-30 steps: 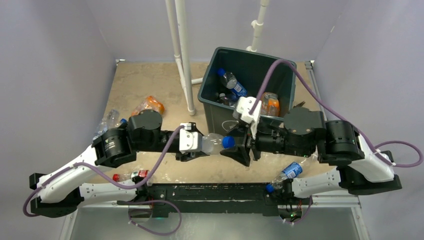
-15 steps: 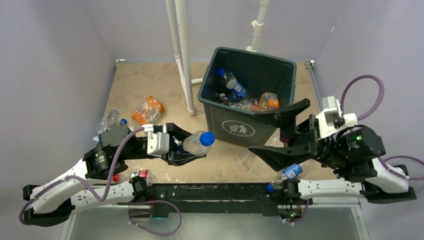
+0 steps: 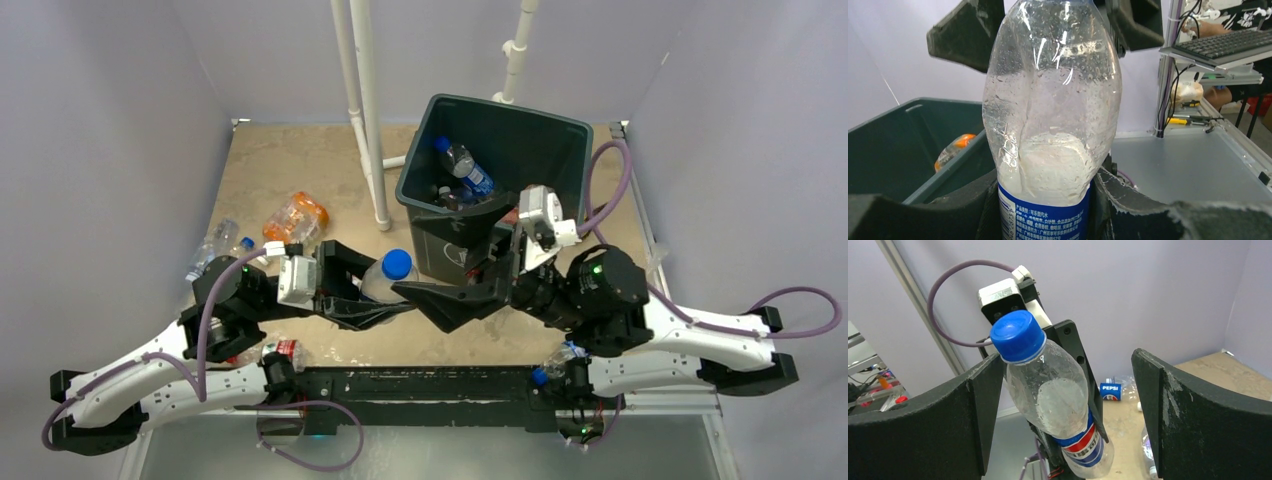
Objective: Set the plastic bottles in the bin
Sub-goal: Pick up the plastic bottle from the corner of the board.
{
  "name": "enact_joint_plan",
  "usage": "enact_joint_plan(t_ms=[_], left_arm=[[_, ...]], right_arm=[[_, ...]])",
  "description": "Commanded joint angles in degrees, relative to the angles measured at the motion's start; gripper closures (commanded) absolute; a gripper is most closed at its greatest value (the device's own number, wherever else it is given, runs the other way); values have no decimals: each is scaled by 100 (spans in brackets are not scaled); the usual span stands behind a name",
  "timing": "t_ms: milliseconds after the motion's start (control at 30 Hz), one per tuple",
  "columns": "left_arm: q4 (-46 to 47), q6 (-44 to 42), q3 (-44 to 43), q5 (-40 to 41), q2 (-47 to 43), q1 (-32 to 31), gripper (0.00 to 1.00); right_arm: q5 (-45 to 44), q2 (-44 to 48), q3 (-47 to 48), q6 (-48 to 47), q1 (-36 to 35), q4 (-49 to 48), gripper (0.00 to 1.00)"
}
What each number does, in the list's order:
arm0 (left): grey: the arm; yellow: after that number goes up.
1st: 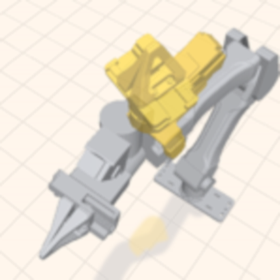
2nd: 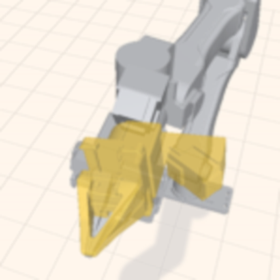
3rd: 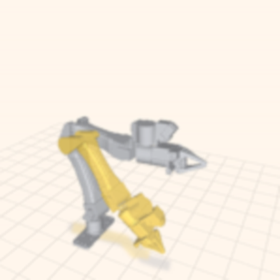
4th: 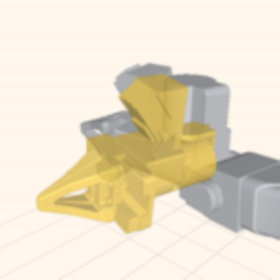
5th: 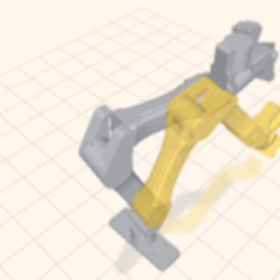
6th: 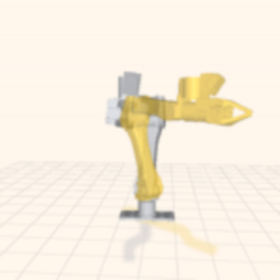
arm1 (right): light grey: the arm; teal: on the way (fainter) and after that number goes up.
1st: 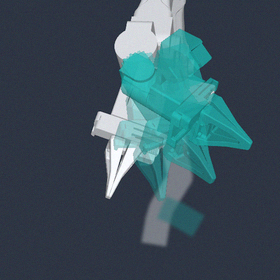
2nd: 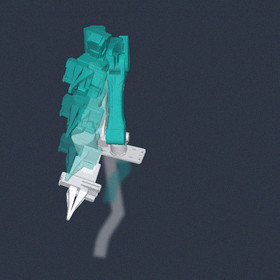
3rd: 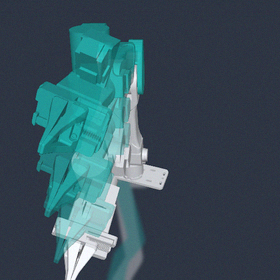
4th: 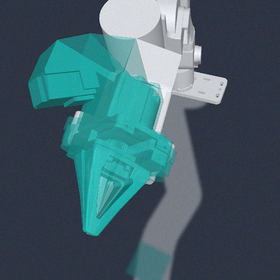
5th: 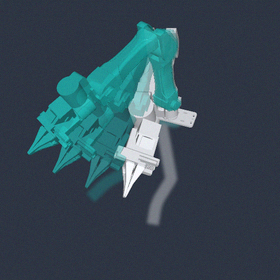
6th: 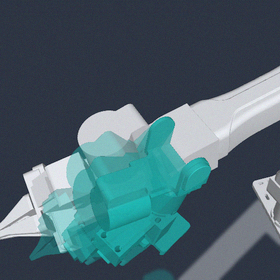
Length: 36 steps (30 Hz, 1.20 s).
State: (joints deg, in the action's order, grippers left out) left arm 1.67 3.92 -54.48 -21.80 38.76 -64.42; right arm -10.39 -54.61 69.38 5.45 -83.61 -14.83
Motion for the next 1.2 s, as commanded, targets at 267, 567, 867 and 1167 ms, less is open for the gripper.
enact_joint_plan(t_ms=[267,567,867,1167], left_arm=[[369,203,24,37,-110,0,87],[336,249,82,10,-123,4,87],[281,246,95,61,-175,5,87],[30,485,203,1166,-691,1,4]], right_arm=[[187,-472,419,-352,-7,-711,14],[192,-692,508,-457,-4,-1170,23],[158,-837,675,-518,-8,-974,72],[-557,-440,1048,-1034,-6,-342,100]])
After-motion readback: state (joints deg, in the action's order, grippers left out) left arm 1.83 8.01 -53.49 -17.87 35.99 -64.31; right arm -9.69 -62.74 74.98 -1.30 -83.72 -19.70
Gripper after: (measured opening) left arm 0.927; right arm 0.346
